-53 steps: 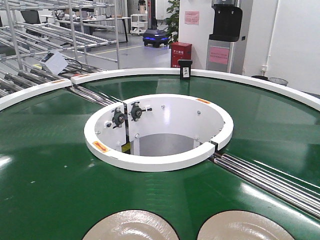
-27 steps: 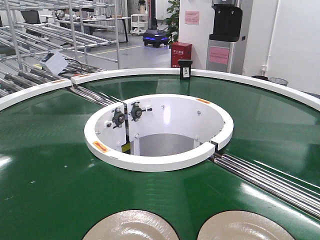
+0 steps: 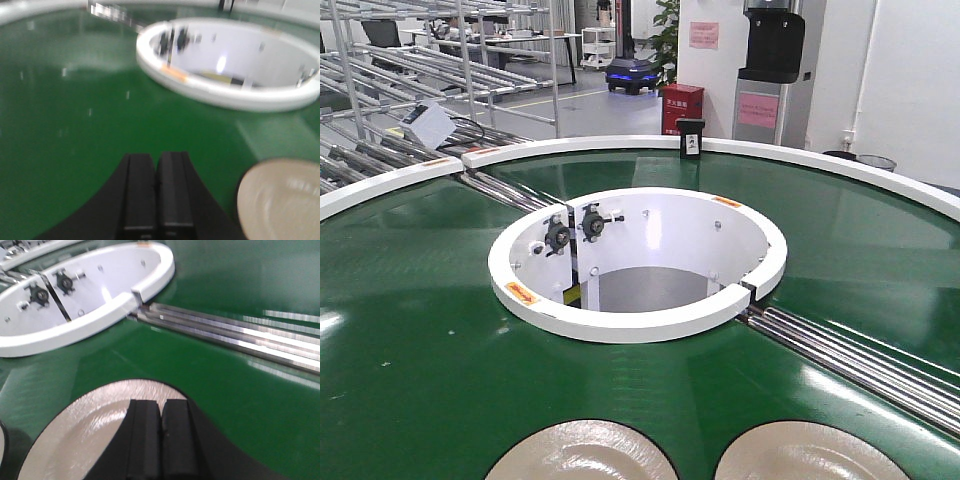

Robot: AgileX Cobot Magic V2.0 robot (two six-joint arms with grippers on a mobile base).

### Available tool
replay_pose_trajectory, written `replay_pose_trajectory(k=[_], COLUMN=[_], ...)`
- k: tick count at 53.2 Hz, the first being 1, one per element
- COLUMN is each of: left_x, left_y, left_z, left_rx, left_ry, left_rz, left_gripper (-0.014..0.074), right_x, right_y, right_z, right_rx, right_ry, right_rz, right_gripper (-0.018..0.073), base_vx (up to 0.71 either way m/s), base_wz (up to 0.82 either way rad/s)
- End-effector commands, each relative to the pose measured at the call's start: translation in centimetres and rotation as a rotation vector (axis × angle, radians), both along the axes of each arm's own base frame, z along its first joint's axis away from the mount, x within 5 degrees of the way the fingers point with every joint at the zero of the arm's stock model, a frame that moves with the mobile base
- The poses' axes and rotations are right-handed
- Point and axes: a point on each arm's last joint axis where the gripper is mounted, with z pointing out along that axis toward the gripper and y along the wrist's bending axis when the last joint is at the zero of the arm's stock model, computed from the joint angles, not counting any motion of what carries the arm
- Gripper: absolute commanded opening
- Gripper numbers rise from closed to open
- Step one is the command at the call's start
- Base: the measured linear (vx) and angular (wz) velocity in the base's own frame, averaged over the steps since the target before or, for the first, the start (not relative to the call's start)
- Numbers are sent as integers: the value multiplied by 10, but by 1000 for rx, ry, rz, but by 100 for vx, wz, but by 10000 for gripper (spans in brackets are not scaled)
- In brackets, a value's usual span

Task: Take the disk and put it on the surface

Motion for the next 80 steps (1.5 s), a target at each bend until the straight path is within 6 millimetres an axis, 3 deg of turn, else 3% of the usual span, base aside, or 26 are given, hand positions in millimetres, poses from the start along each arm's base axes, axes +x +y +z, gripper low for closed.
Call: replay_pose_trajectory(k=[1,12,18,25,33,49,68,80], left_x=[10,21,25,40,75,140,158,162], left_y=[-1,-3,-11,-27,-40,-70,-73,-89], left_z=[6,-12,-20,-17,-12,-47,-82,-94], left_rx=[-17,-204,-270,-252,-257,-311,-335,-483], left_ry=[4,135,208,325,391,618,717,704], left_rz=[5,63,52,-57,-147,-395,-394,-543], left_gripper=[200,529,592,573,514,463,463,462], right_x=[9,12,12,12,12,12,12,12], right_y=[-2,-2,-2,-2,-2,-2,-2,-2], right_z=[14,11,11,11,11,11,11,11], right_rx=[32,39,39,39,39,38,38,38], right_ry=[-85,-67,-67,-67,-67,-67,-67,-67], right_rz=[-36,-40,-40,-40,-40,-39,-39,-39], right_gripper=[128,369,495,585,593,593,593,593], base_vx=[0,0,0,0,0,0,0,0], base_wz=[0,0,0,0,0,0,0,0])
